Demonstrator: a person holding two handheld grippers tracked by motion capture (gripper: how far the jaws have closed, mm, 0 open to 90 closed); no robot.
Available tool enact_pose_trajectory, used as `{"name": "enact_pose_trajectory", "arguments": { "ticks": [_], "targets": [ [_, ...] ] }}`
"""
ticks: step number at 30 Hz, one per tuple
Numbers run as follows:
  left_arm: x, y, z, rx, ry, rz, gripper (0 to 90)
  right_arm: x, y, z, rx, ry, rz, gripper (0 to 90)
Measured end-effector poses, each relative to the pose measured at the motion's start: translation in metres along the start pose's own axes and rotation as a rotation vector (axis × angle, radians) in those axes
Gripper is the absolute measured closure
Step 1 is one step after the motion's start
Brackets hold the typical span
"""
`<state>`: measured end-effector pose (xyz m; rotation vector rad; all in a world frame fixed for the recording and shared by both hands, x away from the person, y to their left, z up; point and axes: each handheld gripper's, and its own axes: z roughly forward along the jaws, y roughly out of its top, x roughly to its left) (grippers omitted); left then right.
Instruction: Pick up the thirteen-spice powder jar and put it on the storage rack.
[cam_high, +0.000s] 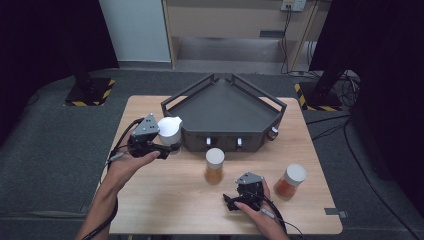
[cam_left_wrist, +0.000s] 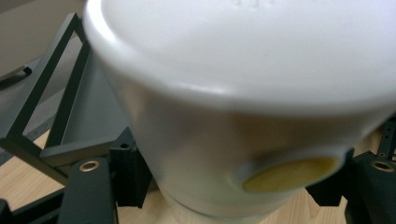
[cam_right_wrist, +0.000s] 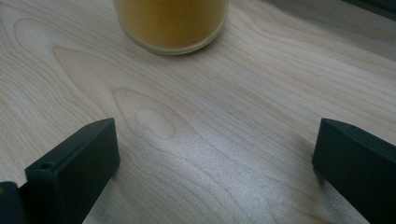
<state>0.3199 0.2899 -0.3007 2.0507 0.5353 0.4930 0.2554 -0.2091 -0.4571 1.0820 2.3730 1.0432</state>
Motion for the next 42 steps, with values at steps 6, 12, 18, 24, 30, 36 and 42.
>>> {"name": "enact_pose_trajectory", "arguments": {
  "ticks": [6,12,18,24,30,36,42],
  "targets": [
    [0.007,0.008,0.008,-0.011,-0.018,0.008,29.2,0.000,0.000,0.000,0.000,0.000,0.000,0.9],
    [0.011,0.017,0.013,-0.015,-0.025,0.019,29.1,0.000,0.000,0.000,0.000,0.001,0.001,0.9],
    [0.016,0.027,0.020,-0.017,-0.030,0.025,29.2,0.000,0.000,0.000,0.000,0.000,0.002,0.9],
    [0.022,0.034,0.029,-0.026,-0.036,0.023,29.1,0.000,0.000,0.000,0.000,0.000,0.003,0.9],
    [0.027,0.043,0.038,-0.020,-0.044,0.031,29.1,0.000,0.000,0.000,-0.001,0.000,0.000,0.9],
    [0.033,0.048,0.048,-0.012,-0.050,0.033,29.1,0.000,0.000,0.000,-0.001,0.000,0.000,0.9],
    [0.041,0.054,0.058,0.001,-0.050,0.029,29.1,0.000,0.000,0.000,-0.001,-0.001,-0.001,0.9]
  ]
}}
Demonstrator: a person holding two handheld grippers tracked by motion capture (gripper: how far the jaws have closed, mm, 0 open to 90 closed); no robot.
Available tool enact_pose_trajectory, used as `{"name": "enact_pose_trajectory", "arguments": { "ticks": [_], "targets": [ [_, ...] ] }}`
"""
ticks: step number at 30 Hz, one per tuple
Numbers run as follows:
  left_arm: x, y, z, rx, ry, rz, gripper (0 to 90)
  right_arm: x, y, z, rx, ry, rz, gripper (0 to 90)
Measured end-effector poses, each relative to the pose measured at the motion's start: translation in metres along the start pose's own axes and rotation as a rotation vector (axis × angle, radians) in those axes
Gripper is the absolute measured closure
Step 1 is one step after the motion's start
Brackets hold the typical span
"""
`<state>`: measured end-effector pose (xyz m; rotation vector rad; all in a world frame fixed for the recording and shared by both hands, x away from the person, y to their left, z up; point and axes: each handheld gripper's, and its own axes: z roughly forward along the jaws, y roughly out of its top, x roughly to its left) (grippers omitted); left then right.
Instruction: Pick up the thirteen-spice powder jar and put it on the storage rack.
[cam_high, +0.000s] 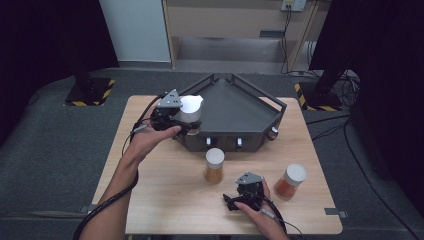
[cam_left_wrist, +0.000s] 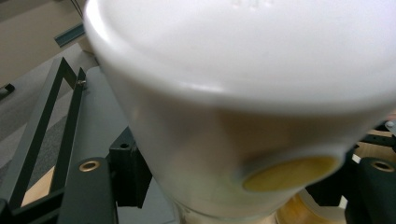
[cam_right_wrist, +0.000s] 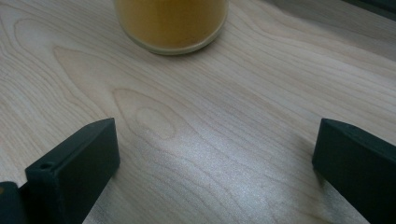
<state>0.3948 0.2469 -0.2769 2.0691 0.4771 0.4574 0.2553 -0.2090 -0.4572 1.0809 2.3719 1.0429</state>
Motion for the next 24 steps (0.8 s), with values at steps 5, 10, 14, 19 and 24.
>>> {"name": "enact_pose_trajectory", "arguments": {
  "ticks": [5,10,14,19,24],
  "targets": [
    [0.007,0.002,0.007,-0.009,0.005,-0.011,29.2,0.000,0.000,0.000,0.000,0.001,0.001,0.9],
    [0.012,0.005,0.015,-0.006,0.009,-0.017,29.1,0.000,0.000,0.000,0.000,0.001,0.001,0.9],
    [0.015,0.006,0.023,-0.004,0.016,-0.026,29.1,0.000,0.000,0.000,0.000,0.001,0.000,0.9],
    [0.019,0.005,0.033,-0.003,0.025,-0.042,29.1,0.000,0.000,0.000,0.000,0.002,0.002,0.9],
    [0.021,0.005,0.040,0.003,0.030,-0.047,29.1,0.000,0.000,0.000,0.000,0.002,0.001,0.9]
  ]
}}
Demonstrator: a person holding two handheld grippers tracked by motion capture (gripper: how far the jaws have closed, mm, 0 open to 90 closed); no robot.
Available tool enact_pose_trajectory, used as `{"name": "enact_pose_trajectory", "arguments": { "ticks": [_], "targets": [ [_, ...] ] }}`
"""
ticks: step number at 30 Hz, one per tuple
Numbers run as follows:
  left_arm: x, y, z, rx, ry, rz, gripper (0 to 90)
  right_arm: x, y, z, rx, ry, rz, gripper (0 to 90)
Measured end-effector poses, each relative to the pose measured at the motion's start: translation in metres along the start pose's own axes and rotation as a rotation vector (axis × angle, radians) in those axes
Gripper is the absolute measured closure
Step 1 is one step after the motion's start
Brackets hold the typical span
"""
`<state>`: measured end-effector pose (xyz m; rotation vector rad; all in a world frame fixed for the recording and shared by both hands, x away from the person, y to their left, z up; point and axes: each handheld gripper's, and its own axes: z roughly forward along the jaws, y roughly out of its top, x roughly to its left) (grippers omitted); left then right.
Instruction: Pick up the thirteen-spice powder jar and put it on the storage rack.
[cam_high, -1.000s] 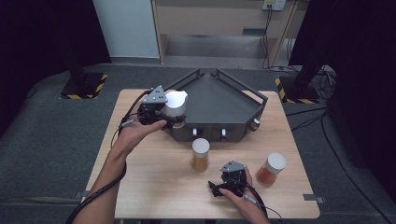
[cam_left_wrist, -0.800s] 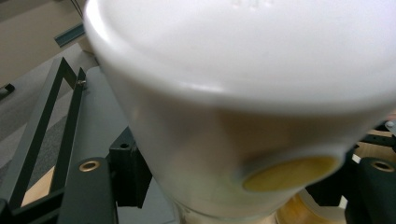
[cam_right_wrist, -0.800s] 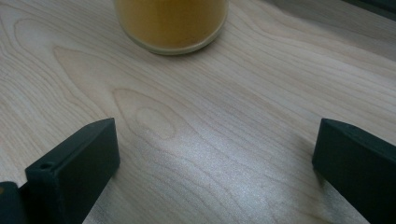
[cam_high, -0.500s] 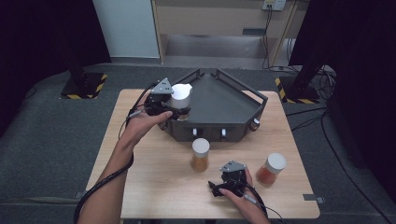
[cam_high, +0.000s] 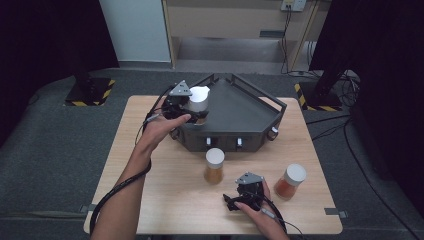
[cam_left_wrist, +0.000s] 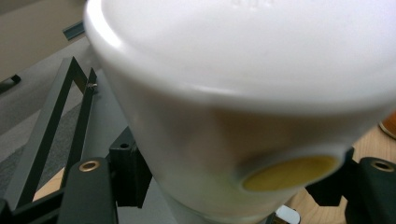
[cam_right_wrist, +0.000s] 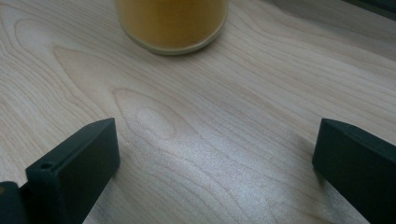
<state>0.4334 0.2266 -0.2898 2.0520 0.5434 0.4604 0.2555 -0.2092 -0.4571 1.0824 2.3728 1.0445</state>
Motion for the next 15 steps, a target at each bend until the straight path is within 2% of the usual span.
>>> {"name": "enact_pose_trajectory", "arguments": {
  "ticks": [15],
  "targets": [
    [0.007,-0.010,0.009,0.007,0.014,-0.041,29.1,0.000,0.000,0.000,-0.001,0.001,0.000,0.9]
  ]
}}
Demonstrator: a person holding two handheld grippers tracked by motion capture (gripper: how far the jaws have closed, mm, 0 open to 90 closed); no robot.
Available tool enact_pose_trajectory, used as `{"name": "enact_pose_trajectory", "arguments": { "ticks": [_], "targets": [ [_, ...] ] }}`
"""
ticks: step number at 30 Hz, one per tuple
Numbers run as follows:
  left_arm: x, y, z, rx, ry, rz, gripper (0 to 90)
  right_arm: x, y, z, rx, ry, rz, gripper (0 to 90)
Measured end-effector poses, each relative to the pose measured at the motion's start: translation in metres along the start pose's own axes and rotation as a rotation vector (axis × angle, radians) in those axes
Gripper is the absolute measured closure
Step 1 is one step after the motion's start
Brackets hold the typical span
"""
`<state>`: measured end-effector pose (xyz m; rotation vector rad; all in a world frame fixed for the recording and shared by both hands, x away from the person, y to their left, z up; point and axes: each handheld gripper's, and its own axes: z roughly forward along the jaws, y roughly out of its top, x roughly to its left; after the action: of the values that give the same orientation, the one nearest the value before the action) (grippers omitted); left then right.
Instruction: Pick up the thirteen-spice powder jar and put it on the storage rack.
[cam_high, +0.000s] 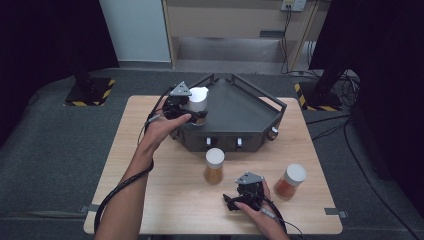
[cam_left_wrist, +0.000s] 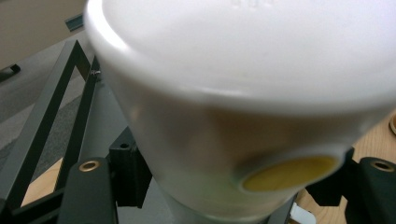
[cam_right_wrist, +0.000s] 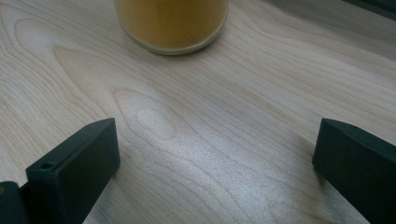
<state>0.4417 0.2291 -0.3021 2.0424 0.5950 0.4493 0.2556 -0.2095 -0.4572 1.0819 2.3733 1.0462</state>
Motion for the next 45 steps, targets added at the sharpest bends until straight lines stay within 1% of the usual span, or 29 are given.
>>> {"name": "enact_pose_trajectory", "arguments": {
  "ticks": [7,16,21,26,35,39,41,45],
  "targets": [
    [0.001,-0.001,0.004,0.011,0.006,-0.008,29.1,0.000,0.000,0.000,0.000,0.000,0.000,0.9],
    [0.003,-0.003,0.011,0.034,0.001,-0.014,29.1,0.000,0.000,0.000,0.000,0.000,0.000,0.9],
    [0.005,-0.003,0.012,0.036,0.002,-0.020,29.1,0.000,0.000,0.000,0.000,0.000,0.000,0.9],
    [0.005,-0.001,0.015,0.058,-0.001,-0.019,29.1,0.000,0.000,0.000,0.000,0.001,0.000,0.9],
    [0.008,-0.001,0.015,0.057,-0.005,-0.031,28.9,0.000,0.000,0.000,0.000,0.001,0.000,1.0],
    [0.009,-0.005,0.015,0.048,-0.007,-0.052,28.8,0.000,0.000,0.000,0.000,0.001,0.000,1.0],
    [0.009,-0.006,0.014,0.047,-0.006,-0.050,28.7,0.000,0.000,0.000,0.000,0.001,0.000,1.0],
    [0.006,-0.003,0.016,0.060,0.004,-0.036,27.6,0.000,0.000,0.000,0.000,0.001,0.000,1.0]
  ]
}}
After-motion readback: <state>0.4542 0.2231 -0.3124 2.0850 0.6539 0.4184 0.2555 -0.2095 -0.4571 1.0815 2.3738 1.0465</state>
